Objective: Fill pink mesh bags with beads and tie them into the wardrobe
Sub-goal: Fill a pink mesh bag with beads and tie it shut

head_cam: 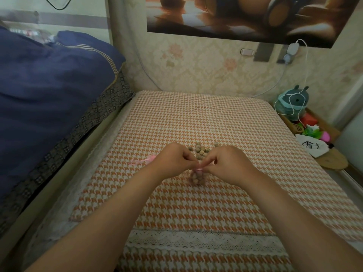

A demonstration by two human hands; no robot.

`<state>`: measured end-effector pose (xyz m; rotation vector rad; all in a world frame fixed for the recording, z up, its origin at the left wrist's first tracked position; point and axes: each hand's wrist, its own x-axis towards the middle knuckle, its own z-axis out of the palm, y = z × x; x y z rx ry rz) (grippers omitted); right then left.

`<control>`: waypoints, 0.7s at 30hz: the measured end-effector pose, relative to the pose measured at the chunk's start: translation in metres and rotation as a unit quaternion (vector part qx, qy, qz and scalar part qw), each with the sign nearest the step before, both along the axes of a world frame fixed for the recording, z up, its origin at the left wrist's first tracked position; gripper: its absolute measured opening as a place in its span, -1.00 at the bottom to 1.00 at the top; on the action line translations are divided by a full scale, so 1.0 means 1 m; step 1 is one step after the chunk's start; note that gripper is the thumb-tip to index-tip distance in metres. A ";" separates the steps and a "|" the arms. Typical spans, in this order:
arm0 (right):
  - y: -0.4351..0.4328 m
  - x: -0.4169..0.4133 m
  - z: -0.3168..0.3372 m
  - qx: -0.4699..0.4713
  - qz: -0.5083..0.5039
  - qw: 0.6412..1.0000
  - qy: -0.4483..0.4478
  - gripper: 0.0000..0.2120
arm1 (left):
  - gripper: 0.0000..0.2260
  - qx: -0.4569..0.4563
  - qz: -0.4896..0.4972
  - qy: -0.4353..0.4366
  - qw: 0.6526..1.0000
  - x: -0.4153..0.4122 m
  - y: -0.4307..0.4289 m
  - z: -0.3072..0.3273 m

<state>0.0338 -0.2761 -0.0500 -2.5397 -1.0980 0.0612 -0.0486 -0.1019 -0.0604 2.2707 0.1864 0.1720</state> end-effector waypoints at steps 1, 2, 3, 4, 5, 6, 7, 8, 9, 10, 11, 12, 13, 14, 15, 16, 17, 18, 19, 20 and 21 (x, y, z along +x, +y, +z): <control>0.001 -0.001 0.000 -0.017 0.007 1.000 -0.019 -0.78 | -0.93 -0.003 -0.001 -0.003 1.000 0.000 -0.001 0.000; 0.001 -0.001 0.000 -0.028 0.019 0.999 -0.027 -0.79 | -0.91 -0.002 -0.002 -0.004 1.000 -0.001 -0.003 -0.001; 0.002 -0.002 0.001 -0.031 0.032 0.999 -0.021 -0.81 | -0.90 0.001 -0.004 -0.004 1.000 -0.001 -0.004 -0.001; 0.002 -0.003 0.000 -0.029 0.043 0.999 -0.005 -0.82 | -0.90 0.004 -0.006 -0.003 1.000 -0.001 -0.003 -0.002; 0.001 -0.004 0.000 -0.025 0.051 0.998 0.015 -0.83 | -0.90 0.005 -0.008 -0.001 1.000 -0.001 -0.002 -0.002; 0.000 -0.004 0.000 -0.022 0.058 0.998 0.032 -0.84 | -0.91 0.002 -0.010 0.004 1.000 -0.001 0.000 -0.003; 0.000 -0.004 -0.001 -0.018 0.064 0.997 0.051 -0.85 | -0.90 -0.006 -0.018 0.010 1.000 -0.001 0.002 -0.003; -0.001 -0.003 -0.002 -0.007 0.066 0.995 0.072 -0.85 | -0.86 -0.017 -0.028 0.014 0.999 -0.002 0.004 -0.003; -0.001 -0.003 -0.004 0.009 0.060 0.994 0.089 -0.85 | -0.81 -0.030 -0.035 0.019 0.999 -0.003 0.006 -0.003; -0.001 -0.003 -0.005 0.027 0.051 0.994 0.098 -0.87 | -0.77 -0.040 -0.039 0.022 0.998 -0.003 0.006 -0.004; 0.000 -0.002 -0.006 0.039 0.042 0.993 0.100 -0.88 | -0.75 -0.046 -0.038 0.021 0.998 -0.004 0.006 -0.004; 0.001 -0.002 -0.007 0.040 0.039 0.994 0.097 -0.89 | -0.73 -0.050 -0.035 0.018 0.998 -0.004 0.004 -0.005; 0.002 -0.003 -0.007 0.029 0.043 0.994 0.093 -0.88 | -0.73 -0.053 -0.033 0.011 0.998 -0.004 0.003 -0.006; 0.004 -0.003 -0.007 0.008 0.048 0.995 0.090 -0.86 | -0.74 -0.050 -0.033 0.004 0.998 -0.004 0.002 -0.007; 0.005 -0.004 -0.008 -0.011 0.054 0.994 0.090 -0.83 | -0.74 -0.046 -0.036 -0.002 0.998 -0.004 0.002 -0.008; 0.005 -0.004 -0.009 -0.018 0.057 0.994 0.096 -0.81 | -0.75 -0.043 -0.038 -0.005 0.998 -0.004 0.002 -0.009; 0.005 -0.003 -0.010 -0.008 0.058 0.993 0.102 -0.81 | -0.75 -0.043 -0.037 -0.005 0.998 -0.004 0.002 -0.009; 0.005 -0.002 -0.009 0.016 0.054 0.992 0.112 -0.82 | -0.75 -0.044 -0.036 -0.005 0.998 -0.005 0.002 -0.008; 0.003 0.000 -0.010 0.049 0.043 0.990 0.128 -0.84 | -0.74 -0.047 -0.033 -0.004 0.998 -0.005 0.002 -0.008; 0.001 0.002 -0.009 0.079 0.028 0.985 0.150 -0.80 | -0.74 -0.051 -0.030 -0.001 0.998 -0.006 0.002 -0.007; -0.002 0.004 -0.009 0.092 0.014 0.980 0.177 -0.69 | -0.73 -0.055 -0.027 0.001 0.998 -0.006 0.002 -0.006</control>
